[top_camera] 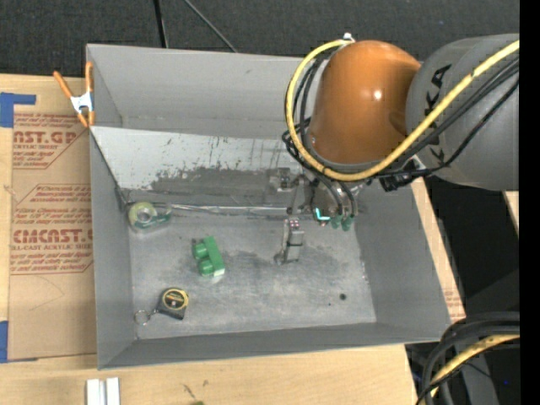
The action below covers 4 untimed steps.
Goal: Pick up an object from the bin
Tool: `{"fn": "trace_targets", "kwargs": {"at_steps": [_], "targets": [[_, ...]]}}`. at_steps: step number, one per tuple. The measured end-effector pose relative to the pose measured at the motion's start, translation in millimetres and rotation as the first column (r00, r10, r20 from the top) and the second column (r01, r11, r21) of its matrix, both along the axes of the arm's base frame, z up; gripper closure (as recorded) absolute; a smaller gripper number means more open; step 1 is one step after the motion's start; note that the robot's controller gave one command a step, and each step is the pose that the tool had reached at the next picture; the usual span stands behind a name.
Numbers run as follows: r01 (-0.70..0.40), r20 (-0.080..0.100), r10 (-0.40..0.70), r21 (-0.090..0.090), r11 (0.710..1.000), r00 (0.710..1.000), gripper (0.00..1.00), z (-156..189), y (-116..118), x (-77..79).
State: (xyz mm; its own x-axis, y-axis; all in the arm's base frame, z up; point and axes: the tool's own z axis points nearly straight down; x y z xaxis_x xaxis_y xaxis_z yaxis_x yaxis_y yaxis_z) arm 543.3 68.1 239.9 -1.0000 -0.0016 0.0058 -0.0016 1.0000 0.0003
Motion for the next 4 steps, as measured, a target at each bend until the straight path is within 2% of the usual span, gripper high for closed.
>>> {"fn": "trace_targets", "kwargs": {"at_steps": [1,2,3,4], "targets": [[0.066,-0.002,-0.066,0.001,0.998,0.998,0.00,-110.4,75.4,-22.1],[0.226,0.004,-0.226,-0.001,0.974,0.974,0.00,-168.7,36.6,21.4],[-0.088,0.006,0.088,0.001,0.996,0.996,0.00,-170.5,74.9,5.0],[-0.086,0.007,0.086,0.001,0.996,0.996,1.00,-170.1,74.3,5.4]]}}
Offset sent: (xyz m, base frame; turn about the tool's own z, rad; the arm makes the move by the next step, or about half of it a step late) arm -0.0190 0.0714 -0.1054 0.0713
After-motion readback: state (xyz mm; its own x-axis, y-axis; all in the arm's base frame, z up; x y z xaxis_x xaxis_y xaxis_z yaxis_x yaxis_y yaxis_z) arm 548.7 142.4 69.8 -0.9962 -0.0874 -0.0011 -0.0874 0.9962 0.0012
